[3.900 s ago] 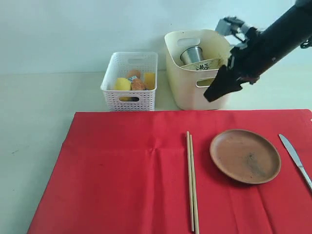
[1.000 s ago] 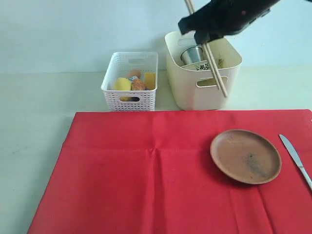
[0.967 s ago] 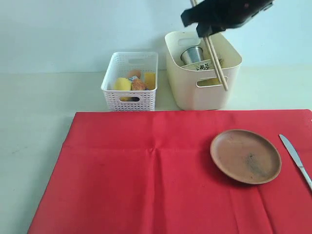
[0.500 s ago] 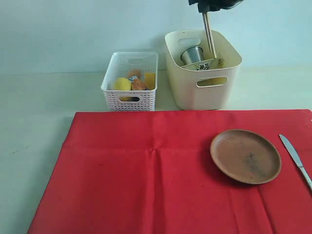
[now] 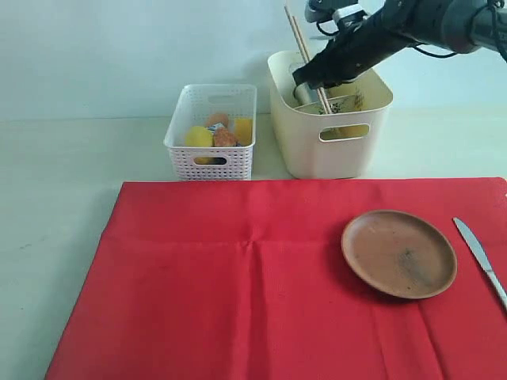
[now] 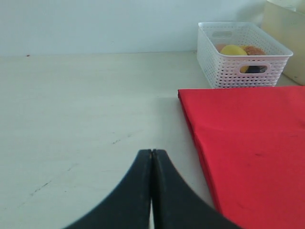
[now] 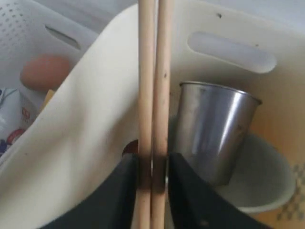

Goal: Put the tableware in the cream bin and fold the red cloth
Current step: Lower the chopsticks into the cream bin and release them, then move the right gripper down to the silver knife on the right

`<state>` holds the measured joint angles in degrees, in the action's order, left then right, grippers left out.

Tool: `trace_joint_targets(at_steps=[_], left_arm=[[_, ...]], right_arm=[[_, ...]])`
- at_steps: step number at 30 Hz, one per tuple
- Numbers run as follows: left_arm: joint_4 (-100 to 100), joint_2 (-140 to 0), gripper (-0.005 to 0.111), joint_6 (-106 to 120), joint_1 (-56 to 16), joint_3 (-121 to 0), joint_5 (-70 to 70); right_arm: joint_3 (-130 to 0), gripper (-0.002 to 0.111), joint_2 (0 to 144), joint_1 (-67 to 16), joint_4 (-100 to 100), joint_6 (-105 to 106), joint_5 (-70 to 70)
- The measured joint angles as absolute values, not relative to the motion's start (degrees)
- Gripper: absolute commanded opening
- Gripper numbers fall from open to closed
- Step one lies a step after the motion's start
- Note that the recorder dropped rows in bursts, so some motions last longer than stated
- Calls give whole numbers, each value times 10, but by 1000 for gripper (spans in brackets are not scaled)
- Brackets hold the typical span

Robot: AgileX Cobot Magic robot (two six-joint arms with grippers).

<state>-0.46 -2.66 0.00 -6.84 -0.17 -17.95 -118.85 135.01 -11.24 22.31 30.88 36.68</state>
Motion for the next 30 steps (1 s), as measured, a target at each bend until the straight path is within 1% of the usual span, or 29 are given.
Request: trace_joint_targets(at_steps=[1, 3, 4, 9, 14, 21, 25, 30], left_arm=[[-5, -27, 0, 0, -68, -2, -179], [-5, -27, 0, 0, -68, -2, -179], [-5, -27, 0, 0, -68, -2, -179], [-5, -27, 0, 0, -68, -2, -179], [-5, -27, 0, 0, -68, -2, -179], [-5, -27, 0, 0, -68, -2, -179], [-5, -27, 0, 0, -68, -2, -179], [-5, -27, 0, 0, -68, -2, -179]], right_arm=[[-1188, 55, 1350, -112, 223, 310, 370], [-1188, 63, 1347, -112, 223, 310, 378], [-1188, 64, 1343, -112, 223, 306, 385], [-1188, 61, 1307, -112, 188, 238, 436], [-1188, 58, 1239, -112, 122, 169, 515], [-1182, 57, 1162, -112, 73, 130, 632], [-1147, 57, 1121, -112, 60, 109, 664], [-1055, 57, 1068, -112, 21, 77, 671]])
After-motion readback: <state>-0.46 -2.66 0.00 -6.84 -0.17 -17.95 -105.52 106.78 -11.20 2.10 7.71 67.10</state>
